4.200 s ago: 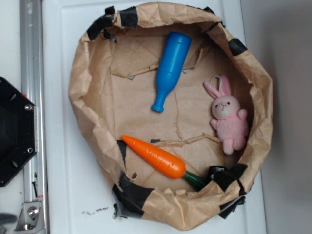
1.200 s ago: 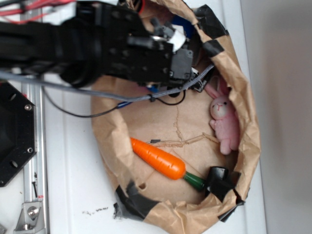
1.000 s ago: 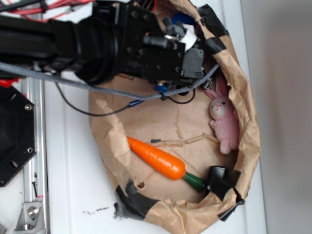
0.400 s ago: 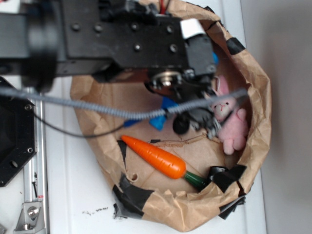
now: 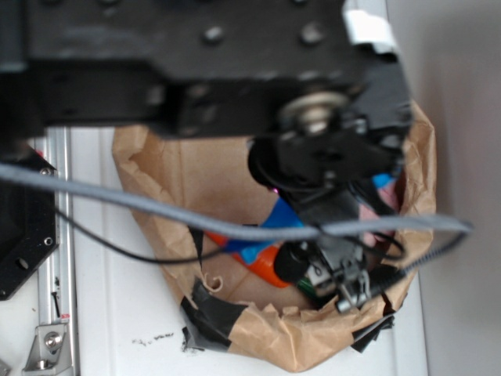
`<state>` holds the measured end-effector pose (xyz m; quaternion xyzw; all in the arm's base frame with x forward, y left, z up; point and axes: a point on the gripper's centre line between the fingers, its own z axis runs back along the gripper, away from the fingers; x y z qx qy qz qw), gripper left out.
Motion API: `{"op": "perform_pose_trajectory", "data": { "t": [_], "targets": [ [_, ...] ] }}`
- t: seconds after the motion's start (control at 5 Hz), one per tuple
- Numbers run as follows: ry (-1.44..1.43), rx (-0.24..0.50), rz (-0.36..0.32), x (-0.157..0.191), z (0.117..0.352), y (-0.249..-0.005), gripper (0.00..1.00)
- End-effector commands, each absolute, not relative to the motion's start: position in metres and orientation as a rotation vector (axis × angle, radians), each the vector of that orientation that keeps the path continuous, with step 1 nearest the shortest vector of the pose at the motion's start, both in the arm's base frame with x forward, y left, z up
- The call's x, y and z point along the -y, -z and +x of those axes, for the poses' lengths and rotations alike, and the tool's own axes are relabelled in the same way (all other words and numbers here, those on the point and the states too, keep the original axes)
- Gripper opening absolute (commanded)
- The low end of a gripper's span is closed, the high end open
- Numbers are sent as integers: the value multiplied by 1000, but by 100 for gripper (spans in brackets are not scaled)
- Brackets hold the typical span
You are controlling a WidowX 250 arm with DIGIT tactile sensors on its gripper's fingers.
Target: Grab the blue bottle.
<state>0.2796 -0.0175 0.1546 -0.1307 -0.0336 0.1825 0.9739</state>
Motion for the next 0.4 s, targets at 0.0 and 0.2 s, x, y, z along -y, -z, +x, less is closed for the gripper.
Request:
{"op": "perform_pose_trajectory", "data": {
  "t": [0.0,0.2],
  "targets": [
    [-321,179,-200,-7,274,-169,0],
    [-339,185,-188,-7,273,-167,0]
  ]
}}
